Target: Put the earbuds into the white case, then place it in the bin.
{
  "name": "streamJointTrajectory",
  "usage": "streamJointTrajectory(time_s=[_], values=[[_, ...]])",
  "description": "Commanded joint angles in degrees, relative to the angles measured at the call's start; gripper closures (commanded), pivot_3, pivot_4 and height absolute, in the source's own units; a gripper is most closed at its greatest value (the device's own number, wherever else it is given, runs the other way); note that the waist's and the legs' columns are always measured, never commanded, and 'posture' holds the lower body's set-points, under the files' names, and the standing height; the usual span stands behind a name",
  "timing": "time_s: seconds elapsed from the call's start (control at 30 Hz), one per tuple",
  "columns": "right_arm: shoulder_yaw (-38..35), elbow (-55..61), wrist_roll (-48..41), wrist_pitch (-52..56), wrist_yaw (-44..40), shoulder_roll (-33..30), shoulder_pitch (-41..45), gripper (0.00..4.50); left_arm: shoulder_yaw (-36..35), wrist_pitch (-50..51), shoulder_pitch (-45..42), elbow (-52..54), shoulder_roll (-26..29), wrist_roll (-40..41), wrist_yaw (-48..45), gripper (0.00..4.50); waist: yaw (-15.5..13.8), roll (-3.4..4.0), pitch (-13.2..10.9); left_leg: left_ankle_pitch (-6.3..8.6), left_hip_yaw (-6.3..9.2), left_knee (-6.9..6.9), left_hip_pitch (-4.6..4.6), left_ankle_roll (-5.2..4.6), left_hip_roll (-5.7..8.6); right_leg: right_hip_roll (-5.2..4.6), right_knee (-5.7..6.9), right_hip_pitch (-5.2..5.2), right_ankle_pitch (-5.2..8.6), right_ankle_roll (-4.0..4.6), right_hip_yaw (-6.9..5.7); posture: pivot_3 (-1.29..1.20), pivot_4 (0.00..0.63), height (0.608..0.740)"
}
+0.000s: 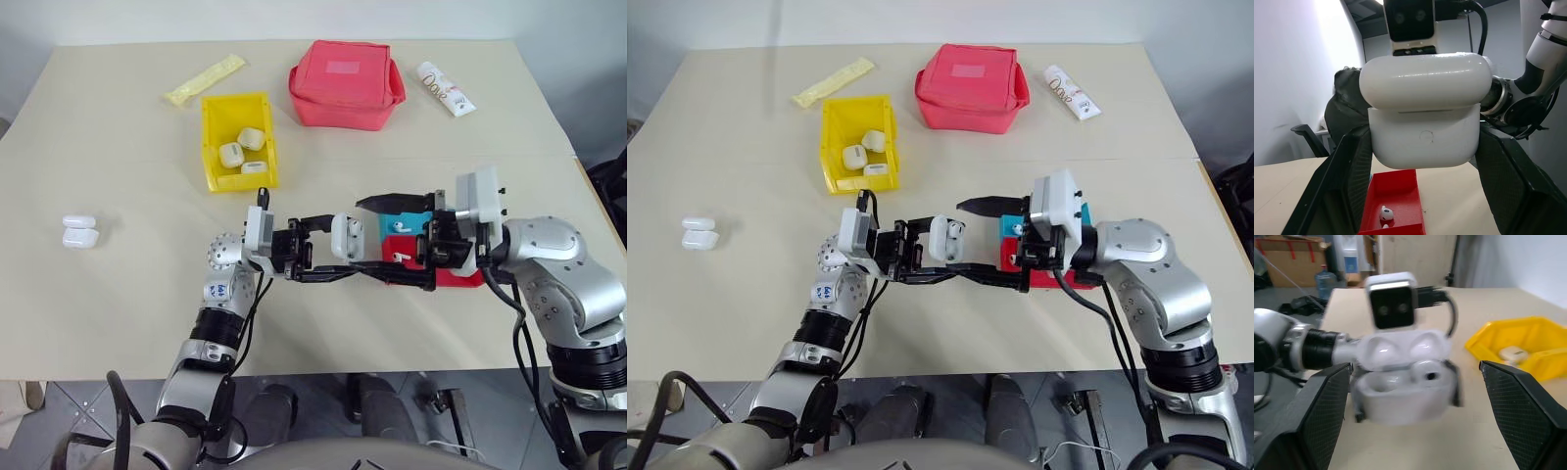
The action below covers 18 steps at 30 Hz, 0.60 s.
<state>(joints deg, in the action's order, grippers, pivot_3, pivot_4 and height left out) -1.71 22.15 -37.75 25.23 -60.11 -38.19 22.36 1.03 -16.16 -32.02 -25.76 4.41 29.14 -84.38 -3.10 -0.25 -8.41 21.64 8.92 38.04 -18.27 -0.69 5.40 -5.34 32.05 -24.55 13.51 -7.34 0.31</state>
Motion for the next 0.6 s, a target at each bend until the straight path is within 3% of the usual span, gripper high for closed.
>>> streamJointTrajectory(time_s=[0.03, 0.2, 0.33, 0.47, 0.6], values=[[-5.4, 1.4, -0.6, 0.0, 1.7, -2.5, -0.5, 0.18, -0.8, -0.9, -0.8, -0.7, 0.6, 0.5, -0.4, 1.73, 0.0, 0.00, 0.0, 0.00, 0.00, 0.00, 0.00, 0.00, 0.00, 0.00, 0.00, 0.00, 0.00, 0.00, 0.00, 0.00, 0.150, 0.740], [-12.8, 3.0, -0.3, 1.0, 4.7, -6.2, -7.1, 0.18, -2.1, -1.2, -0.6, -1.1, 2.3, 0.4, 0.4, 1.73, -0.2, -0.01, 0.0, 0.00, 0.00, 0.00, -0.02, -0.01, 0.00, 0.00, 0.01, 0.00, 0.00, -0.01, -0.01, 0.00, 0.150, 0.740], [-23.3, 7.5, -1.0, 3.7, 7.4, -8.0, -19.7, 0.18, -3.6, -0.5, 0.8, -0.3, 5.1, 0.8, 0.8, 1.73, -0.6, 0.01, 0.0, 0.00, -0.01, -0.01, -0.04, -0.01, -0.01, -0.04, 0.02, -0.02, 0.00, -0.01, 0.01, 0.00, 0.150, 0.740], [-36.4, 12.6, -1.1, 5.7, 8.4, -6.5, -36.0, 0.18, -5.2, 0.1, 2.0, -0.2, 8.2, 1.2, 0.7, 1.73, -1.1, 0.03, 0.0, 0.00, -0.04, -0.02, 0.02, -0.01, -0.03, 0.01, -0.01, 0.01, 0.00, 0.00, 0.03, 0.00, 0.150, 0.740], [-44.6, 15.5, -2.3, 6.9, 9.6, -4.1, -45.5, 0.18, -6.5, 0.0, 1.0, -0.8, 9.2, 1.2, 2.4, 1.73, -1.5, 0.03, 0.0, -0.01, -0.08, 0.02, 0.06, -0.03, 0.01, 0.01, 0.00, 0.08, -0.04, -0.04, 0.10, 0.00, 0.150, 0.740]])
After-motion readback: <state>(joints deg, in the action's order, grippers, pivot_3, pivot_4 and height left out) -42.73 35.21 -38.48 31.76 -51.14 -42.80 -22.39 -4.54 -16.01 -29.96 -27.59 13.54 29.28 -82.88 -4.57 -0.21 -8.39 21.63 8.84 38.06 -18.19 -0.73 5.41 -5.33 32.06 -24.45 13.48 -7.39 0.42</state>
